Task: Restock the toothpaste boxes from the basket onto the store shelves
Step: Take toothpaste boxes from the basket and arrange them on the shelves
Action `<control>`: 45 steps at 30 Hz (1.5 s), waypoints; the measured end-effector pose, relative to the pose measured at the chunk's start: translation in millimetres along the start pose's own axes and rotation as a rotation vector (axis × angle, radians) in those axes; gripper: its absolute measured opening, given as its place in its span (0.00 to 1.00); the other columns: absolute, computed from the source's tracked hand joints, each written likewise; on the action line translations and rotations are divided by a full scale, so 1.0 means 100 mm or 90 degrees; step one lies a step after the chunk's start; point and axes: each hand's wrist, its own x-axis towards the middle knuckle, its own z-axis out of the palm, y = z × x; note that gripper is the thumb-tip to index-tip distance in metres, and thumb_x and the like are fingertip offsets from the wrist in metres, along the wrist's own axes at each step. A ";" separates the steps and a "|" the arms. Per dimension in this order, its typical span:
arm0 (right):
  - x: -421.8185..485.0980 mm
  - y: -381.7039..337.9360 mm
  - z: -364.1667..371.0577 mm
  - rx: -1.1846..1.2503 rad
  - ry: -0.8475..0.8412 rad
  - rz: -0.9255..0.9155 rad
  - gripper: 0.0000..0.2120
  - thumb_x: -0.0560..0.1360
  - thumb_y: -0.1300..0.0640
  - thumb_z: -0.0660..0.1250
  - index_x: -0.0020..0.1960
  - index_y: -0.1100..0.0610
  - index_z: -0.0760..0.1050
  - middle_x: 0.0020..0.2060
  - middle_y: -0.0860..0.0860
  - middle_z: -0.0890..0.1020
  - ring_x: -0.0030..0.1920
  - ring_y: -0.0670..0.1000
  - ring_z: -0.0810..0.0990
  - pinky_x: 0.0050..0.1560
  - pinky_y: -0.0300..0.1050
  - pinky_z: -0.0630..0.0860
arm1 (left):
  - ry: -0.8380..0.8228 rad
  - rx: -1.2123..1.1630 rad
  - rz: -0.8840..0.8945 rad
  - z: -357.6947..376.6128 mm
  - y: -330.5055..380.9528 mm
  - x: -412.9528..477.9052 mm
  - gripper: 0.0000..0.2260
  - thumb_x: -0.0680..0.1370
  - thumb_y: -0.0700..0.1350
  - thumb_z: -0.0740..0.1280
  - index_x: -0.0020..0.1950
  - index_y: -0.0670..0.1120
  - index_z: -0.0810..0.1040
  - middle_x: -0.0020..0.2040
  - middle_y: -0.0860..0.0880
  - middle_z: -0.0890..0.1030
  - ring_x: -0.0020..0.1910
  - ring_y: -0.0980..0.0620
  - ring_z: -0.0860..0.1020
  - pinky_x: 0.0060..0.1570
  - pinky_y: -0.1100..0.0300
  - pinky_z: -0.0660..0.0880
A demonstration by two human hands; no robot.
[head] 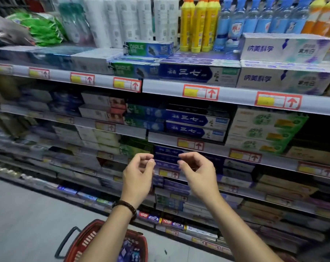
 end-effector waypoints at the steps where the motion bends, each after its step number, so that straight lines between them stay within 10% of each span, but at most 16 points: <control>1: -0.03 -0.02 0.14 -0.002 -0.013 0.001 0.07 0.80 0.57 0.74 0.52 0.45 0.84 0.45 0.43 0.87 0.47 0.44 0.86 0.49 0.39 0.81 | -0.001 0.003 -0.010 -0.12 -0.07 -0.02 0.04 0.83 0.47 0.68 0.54 0.56 0.80 0.46 0.53 0.86 0.44 0.54 0.84 0.45 0.56 0.82; 19: -0.61 0.07 2.23 -0.005 -0.219 0.074 0.05 0.81 0.56 0.73 0.51 0.47 0.84 0.43 0.46 0.87 0.45 0.47 0.85 0.48 0.47 0.82 | 0.112 0.047 -0.174 -2.05 -1.23 -0.41 0.05 0.82 0.47 0.70 0.54 0.57 0.81 0.47 0.55 0.85 0.45 0.55 0.85 0.50 0.52 0.83; 34: -0.40 0.54 3.14 0.023 -0.473 0.113 0.06 0.81 0.61 0.71 0.51 0.51 0.85 0.40 0.46 0.86 0.43 0.45 0.85 0.47 0.37 0.79 | 0.326 0.052 -0.307 -2.32 -1.72 -0.40 0.04 0.84 0.46 0.68 0.54 0.56 0.81 0.49 0.53 0.85 0.43 0.57 0.85 0.45 0.58 0.82; 45: -0.54 1.05 3.51 -0.013 -0.507 0.201 0.06 0.81 0.61 0.71 0.52 0.51 0.84 0.41 0.51 0.86 0.46 0.55 0.86 0.49 0.51 0.85 | 0.351 0.037 -0.409 -2.48 -2.45 -0.57 0.03 0.84 0.45 0.68 0.56 0.51 0.80 0.52 0.52 0.84 0.49 0.50 0.84 0.38 0.67 0.79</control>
